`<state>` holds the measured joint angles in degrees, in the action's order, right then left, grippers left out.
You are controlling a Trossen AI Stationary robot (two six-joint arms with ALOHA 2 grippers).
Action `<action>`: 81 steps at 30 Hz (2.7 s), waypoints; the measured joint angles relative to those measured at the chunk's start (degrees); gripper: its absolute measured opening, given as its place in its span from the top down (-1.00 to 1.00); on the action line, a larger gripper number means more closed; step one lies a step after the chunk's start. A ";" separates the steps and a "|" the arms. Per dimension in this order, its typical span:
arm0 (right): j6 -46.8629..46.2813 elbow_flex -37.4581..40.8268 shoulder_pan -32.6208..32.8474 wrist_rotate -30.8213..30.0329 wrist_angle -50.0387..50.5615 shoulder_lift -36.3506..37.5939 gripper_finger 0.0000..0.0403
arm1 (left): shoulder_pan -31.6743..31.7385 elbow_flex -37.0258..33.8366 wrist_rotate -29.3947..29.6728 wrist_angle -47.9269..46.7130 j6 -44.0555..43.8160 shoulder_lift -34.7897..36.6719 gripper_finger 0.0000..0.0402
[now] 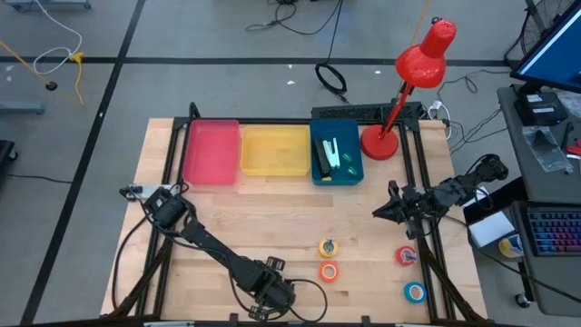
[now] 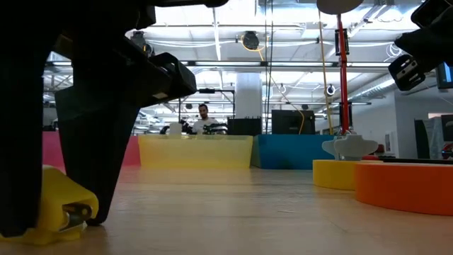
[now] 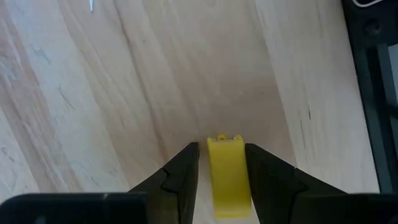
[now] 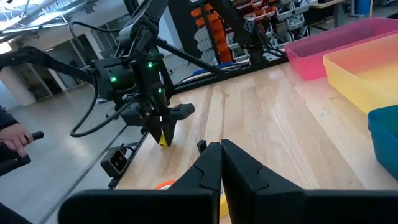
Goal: Pick and place Stapler, Stapler remover, tape
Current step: Put the yellow small stapler into the blue bin
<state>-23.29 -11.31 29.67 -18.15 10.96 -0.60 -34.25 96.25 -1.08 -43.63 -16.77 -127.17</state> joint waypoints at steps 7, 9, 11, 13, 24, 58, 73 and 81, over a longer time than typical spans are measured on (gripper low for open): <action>-0.01 0.00 0.00 0.00 0.00 0.00 0.98 | -0.01 -0.44 0.72 -0.86 -4.49 0.04 0.35; -0.02 0.00 -0.01 0.00 0.00 0.00 0.98 | -0.01 -0.46 1.18 -1.01 -8.37 0.04 0.35; -0.02 0.00 -0.01 0.00 0.00 0.00 0.98 | 0.06 -0.46 1.17 -1.03 -9.37 0.04 0.35; -0.02 0.00 -0.02 0.00 0.00 0.00 0.98 | 0.05 -0.48 1.23 -1.02 -9.17 0.04 0.35; 0.00 -0.02 0.00 0.00 0.00 0.00 0.98 | 0.73 -0.55 0.95 -0.70 -12.73 0.04 0.66; 21.78 -0.09 -0.03 -21.38 -18.59 -4.06 0.98 | 34.57 0.11 12.77 41.56 -35.70 16.63 0.66; 12.22 -0.07 -11.55 -21.74 -43.44 -20.42 0.81 | 40.63 0.07 8.37 51.49 -33.79 14.84 0.66; -2.48 -0.07 -24.71 -8.73 -47.29 -24.83 0.42 | 40.82 0.07 8.57 54.88 -27.65 14.84 0.66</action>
<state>-25.77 -11.38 4.96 -26.88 -36.33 -25.43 6.57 96.31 7.49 11.25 -44.42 -112.33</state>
